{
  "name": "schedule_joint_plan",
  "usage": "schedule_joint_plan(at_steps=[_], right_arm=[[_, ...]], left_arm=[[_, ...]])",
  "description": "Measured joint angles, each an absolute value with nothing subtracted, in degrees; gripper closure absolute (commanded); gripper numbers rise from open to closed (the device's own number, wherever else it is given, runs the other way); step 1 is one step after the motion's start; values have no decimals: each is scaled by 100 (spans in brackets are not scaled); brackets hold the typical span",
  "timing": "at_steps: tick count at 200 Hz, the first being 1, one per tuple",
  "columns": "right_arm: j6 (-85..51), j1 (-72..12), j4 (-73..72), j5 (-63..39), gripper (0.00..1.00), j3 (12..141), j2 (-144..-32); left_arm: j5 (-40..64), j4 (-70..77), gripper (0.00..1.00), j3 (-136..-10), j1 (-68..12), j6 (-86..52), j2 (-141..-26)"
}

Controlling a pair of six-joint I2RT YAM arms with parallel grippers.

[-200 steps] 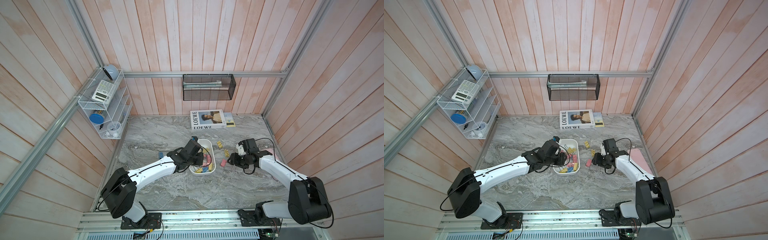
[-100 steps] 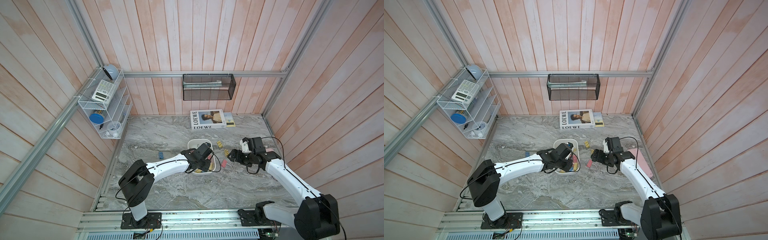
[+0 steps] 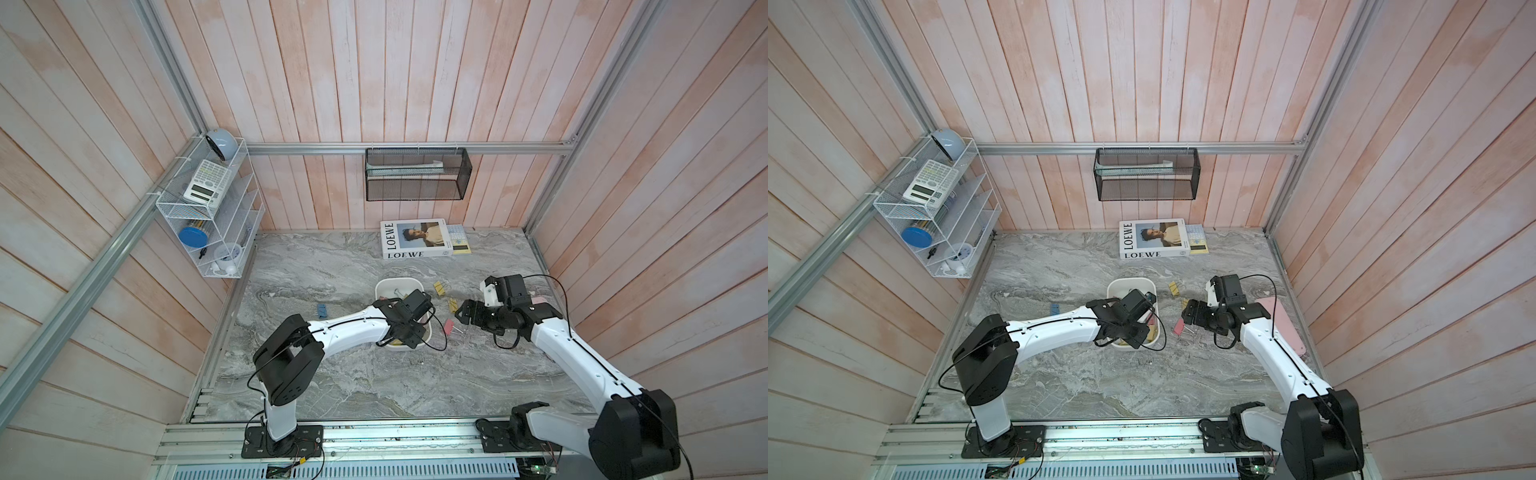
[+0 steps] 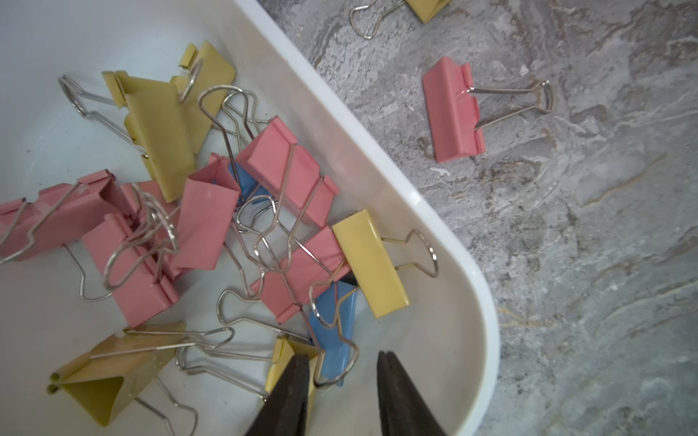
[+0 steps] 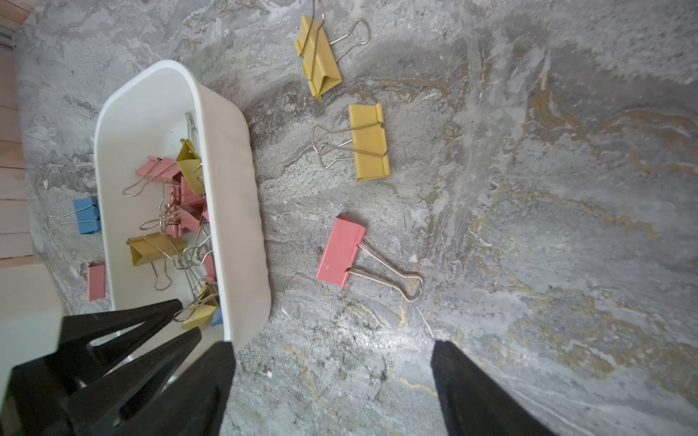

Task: Take out the binder clips from the storage box
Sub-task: Pick up the binder clip from the storage box.

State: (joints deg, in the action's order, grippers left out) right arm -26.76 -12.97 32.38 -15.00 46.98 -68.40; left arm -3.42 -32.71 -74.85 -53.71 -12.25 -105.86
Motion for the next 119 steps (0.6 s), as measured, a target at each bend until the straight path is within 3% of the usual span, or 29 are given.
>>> schedule_joint_plan(at_steps=[11, 55, 71, 119], right_arm=[[-2676, -1297, 3271, -1500, 11, 4698, -6823], [-2676, -1297, 3319, -1503, 11, 4698, -6796], [-2676, -1297, 3319, -1507, 11, 4698, -6796], [-2676, -1297, 3319, -1511, 11, 4700, -6796]], left_arm=[[-357, -3301, 81, -7502, -5371, -1214, -10597], [-484, -3321, 92, -7533, -5380, -1090, -10595], [-517, -3284, 100, -7533, -5380, -1116, -10580], [-631, -3301, 100, -7533, -5380, -1122, -10506]])
